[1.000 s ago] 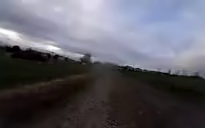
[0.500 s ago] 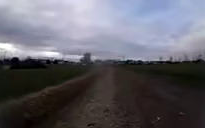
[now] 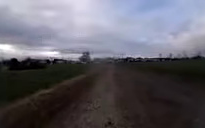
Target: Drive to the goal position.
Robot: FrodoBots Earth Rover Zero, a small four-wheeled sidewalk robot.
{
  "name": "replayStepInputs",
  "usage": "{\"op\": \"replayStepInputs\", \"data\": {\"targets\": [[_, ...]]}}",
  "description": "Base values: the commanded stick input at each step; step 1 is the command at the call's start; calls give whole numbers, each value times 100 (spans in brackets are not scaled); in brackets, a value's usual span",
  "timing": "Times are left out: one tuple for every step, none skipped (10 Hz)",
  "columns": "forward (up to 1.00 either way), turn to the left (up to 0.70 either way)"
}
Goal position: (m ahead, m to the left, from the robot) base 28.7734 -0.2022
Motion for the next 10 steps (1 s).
{"op": "replayStepInputs", "data": {"targets": [[85, -8], [85, -6], [85, -20], [85, -9], [85, -5], [85, 0], [85, -32], [85, -32], [85, -22], [85, -8]]}}
